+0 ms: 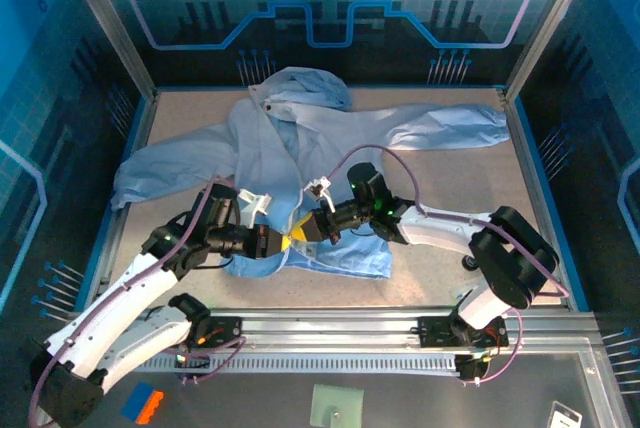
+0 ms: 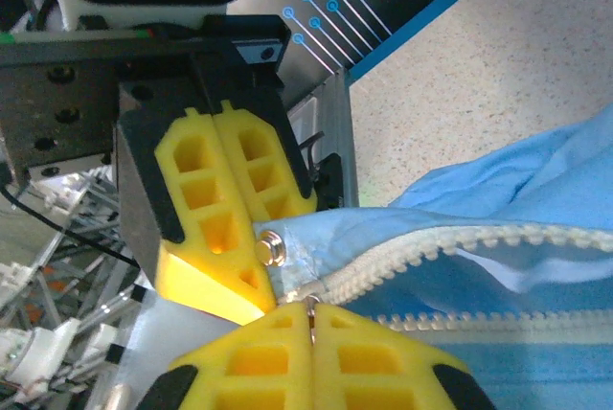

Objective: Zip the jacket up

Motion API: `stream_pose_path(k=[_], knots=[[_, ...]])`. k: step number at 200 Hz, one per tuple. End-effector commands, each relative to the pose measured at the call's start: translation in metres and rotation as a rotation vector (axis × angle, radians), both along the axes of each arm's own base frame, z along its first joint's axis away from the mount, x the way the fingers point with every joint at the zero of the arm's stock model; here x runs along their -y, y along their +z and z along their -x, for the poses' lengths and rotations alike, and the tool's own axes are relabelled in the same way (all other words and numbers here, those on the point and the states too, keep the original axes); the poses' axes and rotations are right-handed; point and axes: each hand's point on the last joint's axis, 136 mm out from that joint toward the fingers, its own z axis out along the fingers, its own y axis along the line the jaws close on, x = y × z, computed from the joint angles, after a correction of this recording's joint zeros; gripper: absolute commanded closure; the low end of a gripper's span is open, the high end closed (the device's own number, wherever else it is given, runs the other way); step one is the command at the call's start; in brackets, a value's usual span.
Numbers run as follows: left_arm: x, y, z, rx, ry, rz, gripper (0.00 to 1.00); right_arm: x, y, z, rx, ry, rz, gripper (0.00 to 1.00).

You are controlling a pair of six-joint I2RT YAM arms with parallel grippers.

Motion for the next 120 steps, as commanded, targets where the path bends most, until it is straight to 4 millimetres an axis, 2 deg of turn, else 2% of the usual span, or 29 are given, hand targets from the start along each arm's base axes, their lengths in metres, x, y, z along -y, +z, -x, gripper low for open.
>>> stream_pose_path(k=[1, 23, 54, 78, 97, 120], knots=[[0.006, 0.01, 0.001, 0.03, -0.039, 0.042, 1.0, 0.001, -0.001, 0.001, 0.037, -0.035, 0.029, 1.0], [0.002, 0.01, 0.002, 0.019, -0.017, 0.036, 1.0, 0.006, -0.003, -0.002, 0.07, -0.07, 0.063, 1.0], [-0.001, 0.015, 0.0, -0.012, 0.044, 0.081, 0.64, 0.008, -0.008, 0.002, 0.115, -0.083, 0.104, 1.0], [-0.005, 0.015, -0.004, -0.068, 0.145, 0.122, 0.48, 0.008, -0.015, 0.007, 0.137, -0.085, 0.143, 1.0], [-0.012, 0.007, -0.008, -0.15, 0.26, 0.147, 0.41, 0.006, -0.017, 0.01, 0.154, -0.086, 0.155, 1.0], [-0.015, -0.003, -0.008, -0.234, 0.352, 0.207, 0.41, 0.003, -0.017, 0.013, 0.174, -0.083, 0.157, 1.0]])
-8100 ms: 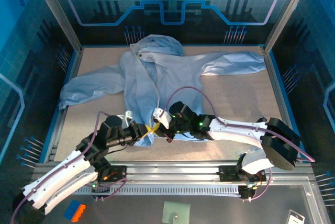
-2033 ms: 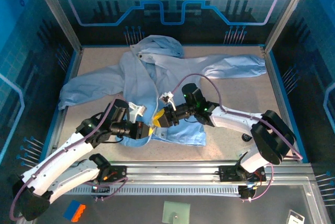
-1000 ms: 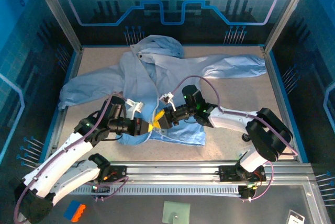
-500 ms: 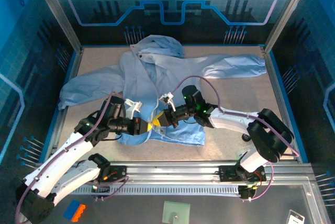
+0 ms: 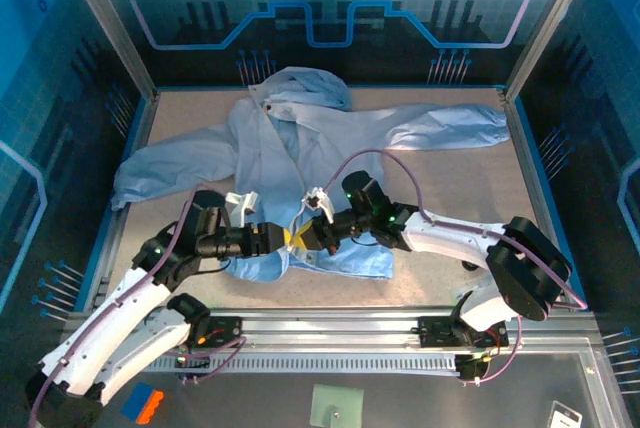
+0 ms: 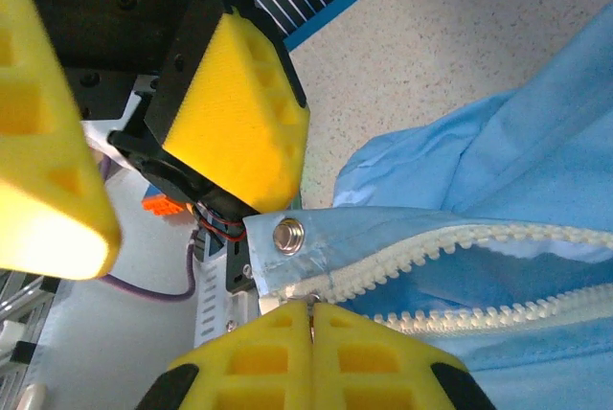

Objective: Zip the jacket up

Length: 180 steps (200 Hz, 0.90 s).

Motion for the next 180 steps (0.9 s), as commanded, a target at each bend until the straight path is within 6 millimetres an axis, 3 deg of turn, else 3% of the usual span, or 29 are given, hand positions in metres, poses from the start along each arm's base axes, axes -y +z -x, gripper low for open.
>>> stream_pose_path(k=[1, 38, 80, 121, 154, 180], knots=[[-0.005, -0.011, -0.004, -0.134, 0.146, 0.083, 0.41, 0.001, 0.001, 0.003, 0.057, -0.006, 0.016, 1.0], [-0.009, -0.024, -0.002, -0.177, 0.21, 0.125, 0.44, -0.002, 0.002, 0.004, 0.064, -0.003, 0.014, 1.0], [-0.005, -0.027, -0.008, -0.184, 0.232, 0.197, 0.49, -0.004, 0.0, 0.006, 0.062, -0.001, 0.019, 1.0], [-0.002, -0.029, -0.013, -0.18, 0.238, 0.228, 0.69, -0.007, -0.002, 0.005, 0.068, -0.012, 0.032, 1.0], [0.0, -0.032, -0.011, -0.186, 0.23, 0.236, 1.0, -0.009, -0.006, 0.005, 0.076, -0.017, 0.059, 1.0], [-0.004, -0.029, -0.004, -0.176, 0.204, 0.166, 1.0, -0.008, -0.015, 0.003, 0.106, -0.046, 0.12, 1.0]])
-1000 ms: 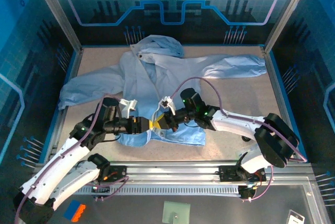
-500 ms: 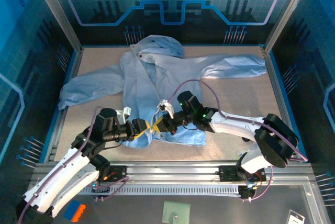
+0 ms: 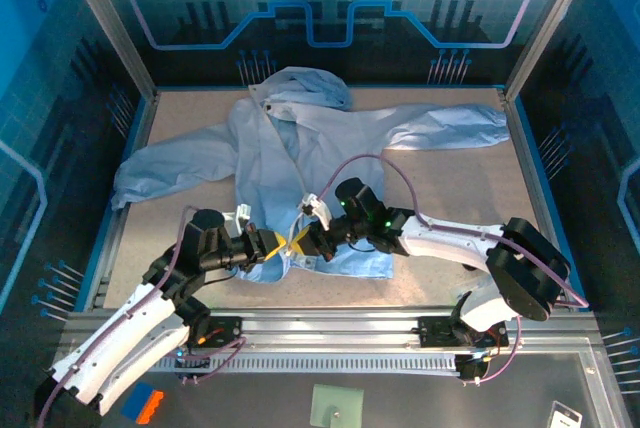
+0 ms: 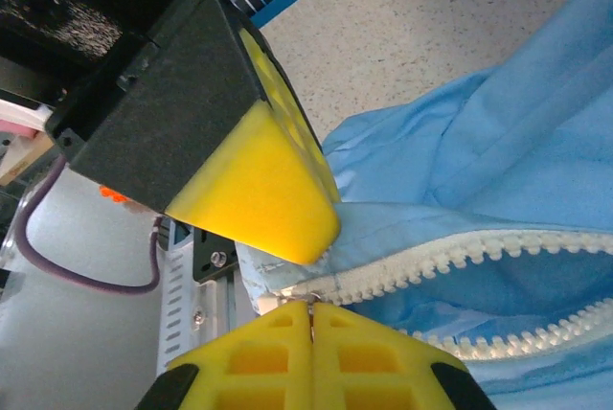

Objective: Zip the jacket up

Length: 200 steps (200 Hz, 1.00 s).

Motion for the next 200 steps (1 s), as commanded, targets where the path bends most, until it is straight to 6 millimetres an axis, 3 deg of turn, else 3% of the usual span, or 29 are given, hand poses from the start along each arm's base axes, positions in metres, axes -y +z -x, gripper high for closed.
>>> stream_pose_path(k=[1, 36, 64, 67, 79, 121, 127, 166, 194, 200], knots=[[-0.001, 0.006, 0.006, 0.025, -0.036, -0.044, 1.0, -0.003, -0.001, -0.003, 0.056, -0.02, 0.051, 1.0], [-0.004, 0.003, 0.025, -0.015, -0.145, -0.168, 1.0, 0.003, -0.011, -0.013, 0.14, -0.088, 0.145, 1.0], [0.005, -0.005, 0.039, -0.049, -0.253, -0.26, 1.0, 0.004, -0.022, -0.011, 0.199, -0.079, 0.212, 1.0], [0.005, -0.006, 0.04, -0.053, -0.262, -0.273, 1.0, -0.002, -0.011, -0.014, 0.217, -0.08, 0.192, 1.0], [0.005, -0.012, 0.043, -0.063, -0.288, -0.336, 1.0, -0.003, -0.01, -0.013, 0.243, -0.081, 0.195, 1.0], [0.003, -0.016, 0.044, -0.081, -0.311, -0.386, 1.0, 0.0, -0.001, -0.024, 0.363, -0.173, 0.219, 1.0], [0.002, -0.016, 0.045, -0.086, -0.314, -0.393, 1.0, 0.007, -0.012, -0.024, 0.369, -0.184, 0.252, 1.0], [0.007, -0.01, 0.049, -0.082, -0.334, -0.337, 1.0, 0.017, -0.026, -0.04, 0.411, -0.273, 0.316, 1.0], [0.006, -0.004, 0.04, -0.044, -0.295, -0.323, 1.0, 0.001, -0.019, -0.024, 0.36, -0.18, 0.191, 1.0], [0.004, -0.002, 0.036, -0.027, -0.271, -0.317, 0.8, -0.003, -0.015, -0.017, 0.35, -0.159, 0.142, 1.0]])
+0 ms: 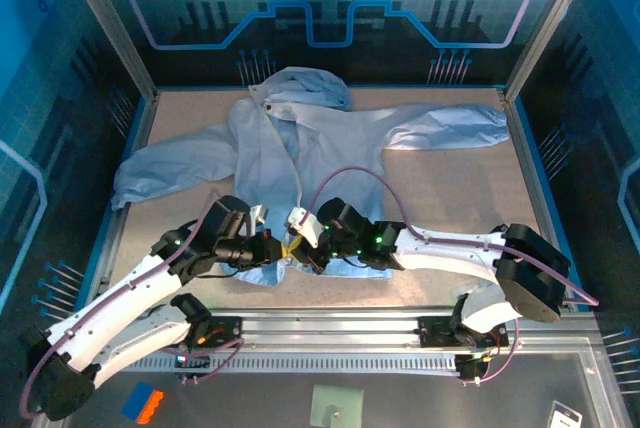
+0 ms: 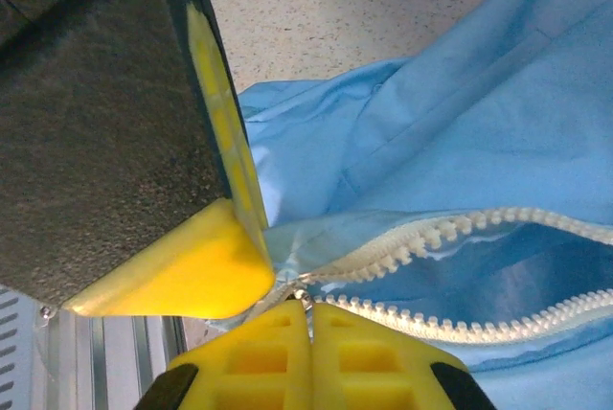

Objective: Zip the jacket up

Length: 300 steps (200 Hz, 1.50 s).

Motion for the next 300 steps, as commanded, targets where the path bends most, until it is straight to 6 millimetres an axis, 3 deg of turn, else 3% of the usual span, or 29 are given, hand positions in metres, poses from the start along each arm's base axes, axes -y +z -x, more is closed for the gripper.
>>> stream_pose_path(k=[1, 5, 11, 39, 76, 99, 131, 191, 239, 300], knots=[[0.001, 0.011, 0.013, -0.02, -0.032, 0.058, 0.76, 0.002, 0.003, -0.017, 0.04, -0.048, -0.068, 1.0], [-0.001, 0.013, 0.01, -0.004, -0.015, 0.065, 0.63, 0.0, 0.006, -0.013, 0.03, -0.031, -0.094, 1.0], [-0.004, 0.016, 0.006, 0.022, 0.013, 0.074, 0.55, -0.002, 0.007, -0.01, 0.014, -0.019, -0.112, 1.0], [-0.024, 0.03, -0.008, 0.126, 0.138, 0.071, 0.44, -0.004, 0.009, -0.002, -0.051, -0.001, -0.141, 1.0], [-0.045, 0.017, -0.003, 0.087, 0.312, 0.084, 0.5, -0.005, 0.015, 0.0, -0.137, -0.03, -0.178, 1.0], [-0.038, 0.011, 0.0, 0.072, 0.356, 0.158, 0.57, -0.009, 0.024, -0.005, -0.167, -0.07, -0.233, 1.0], [-0.025, 0.005, 0.003, 0.079, 0.366, 0.184, 0.59, -0.008, 0.027, -0.012, -0.196, -0.125, -0.265, 1.0], [-0.008, 0.0, -0.011, 0.124, 0.452, 0.289, 0.55, -0.004, 0.028, -0.017, -0.233, -0.128, -0.281, 1.0], [-0.007, 0.006, -0.027, 0.204, 0.518, 0.368, 0.56, -0.003, 0.024, -0.016, -0.272, -0.128, -0.292, 1.0], [-0.006, 0.013, -0.032, 0.248, 0.525, 0.424, 0.68, -0.004, 0.019, -0.018, -0.299, -0.134, -0.295, 1.0]])
